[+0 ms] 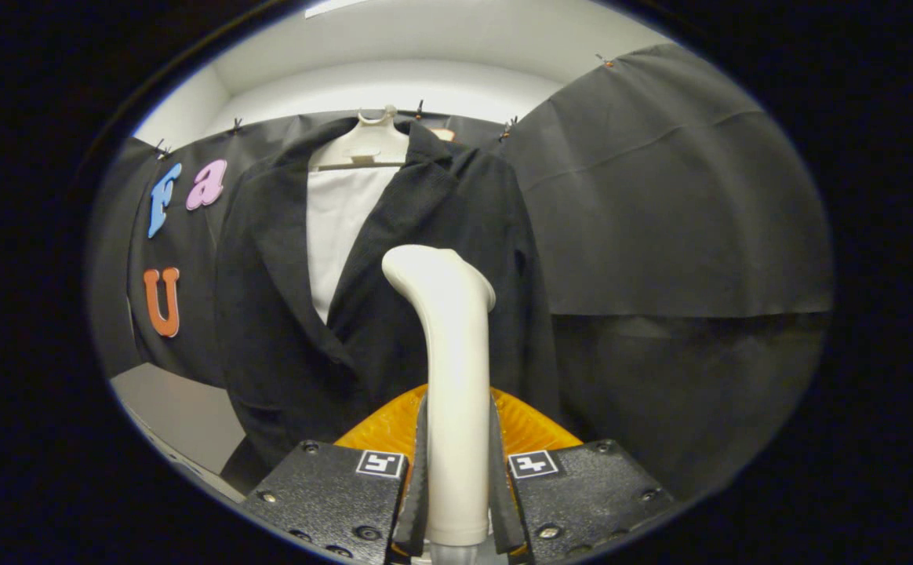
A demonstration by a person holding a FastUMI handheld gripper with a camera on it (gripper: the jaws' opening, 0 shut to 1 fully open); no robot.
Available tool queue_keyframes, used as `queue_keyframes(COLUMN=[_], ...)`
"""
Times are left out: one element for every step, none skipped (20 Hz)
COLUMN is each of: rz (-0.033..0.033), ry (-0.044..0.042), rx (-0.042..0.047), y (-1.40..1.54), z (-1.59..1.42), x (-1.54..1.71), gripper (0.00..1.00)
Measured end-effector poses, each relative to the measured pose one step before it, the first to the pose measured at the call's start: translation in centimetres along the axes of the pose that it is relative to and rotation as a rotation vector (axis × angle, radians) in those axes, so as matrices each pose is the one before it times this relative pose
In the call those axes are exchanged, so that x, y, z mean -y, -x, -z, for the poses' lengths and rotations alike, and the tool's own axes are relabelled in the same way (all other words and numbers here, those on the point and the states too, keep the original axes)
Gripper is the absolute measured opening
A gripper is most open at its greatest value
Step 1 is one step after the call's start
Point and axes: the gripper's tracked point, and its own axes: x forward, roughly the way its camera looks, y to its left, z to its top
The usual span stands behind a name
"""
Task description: Iron the clothes twice with a garment steamer, once on the left side and once on the right side.
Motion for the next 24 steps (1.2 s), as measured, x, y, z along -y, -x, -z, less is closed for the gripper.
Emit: queue_keyframes(rz=[-0.004,-0.00098,0.00235,0.01054,0.00513,-0.00474,-0.00442,0.00132,0.00549,0.00467,0.00367,0.00231,0.00344,-0.00077,-0.00055,0.00021,0.00327,-0.00006,0.00295,0.00305,0.00558,0.00488,0.00929,0.01077], ry=[0.00619,0.00724,0.01125,0.01181,0.00588,-0.00051,-0.00315,-0.00208,0.00019,-0.00032,-0.00192,-0.00382,-0.00545,-0.00248,0.00083,0.00559,0.0067,0.00507,0.00072,0.00032,0.00052,0.00197,0.00432,0.00466], rx=[-0.00879,-0.0085,-0.01342,-0.01727,-0.01737,-0.01569,-0.01586,-0.01294,-0.0128,-0.01248,-0.01473,-0.01352,-0.01473,-0.0156,-0.01553,-0.01611,-0.014,-0.01288,-0.01701,-0.0162,-0.02075,-0.01875,-0.02109,-0.01475], y=[0.291,0.079,0.117,-0.076,0.085,0.479,0.12,0.153,0.004,0.096,0.089,0.098,0.243,0.331,0.134,0.191,0.042,-0.023,-0.263,-0.113,-0.013,0.16,-0.621,-0.173], z=[0.722,0.62,0.67,0.833,0.843,0.77,0.778,0.74,0.75,0.825,0.839,0.842,0.978,1.148,1.074,0.928,1.073,0.909,0.878,0.927,1.221,1.139,0.866,0.93], x=[-0.283,-0.319,-0.19,-0.025,-0.103,-0.166,-0.151,-0.045,0.037,0.028,-0.062,-0.008,0.034,0.018,-0.134,-0.035,0.071,-0.165,-0.301,-0.153,-0.053,0.015,-0.604,0.106], gripper=[0.35,0.35,0.35,0.35,0.35,0.35,0.35,0.35,0.35,0.35,0.35,0.35,0.35,0.35,0.35,0.35,0.35,0.35,0.35,0.35,0.35,0.35,0.35,0.35])
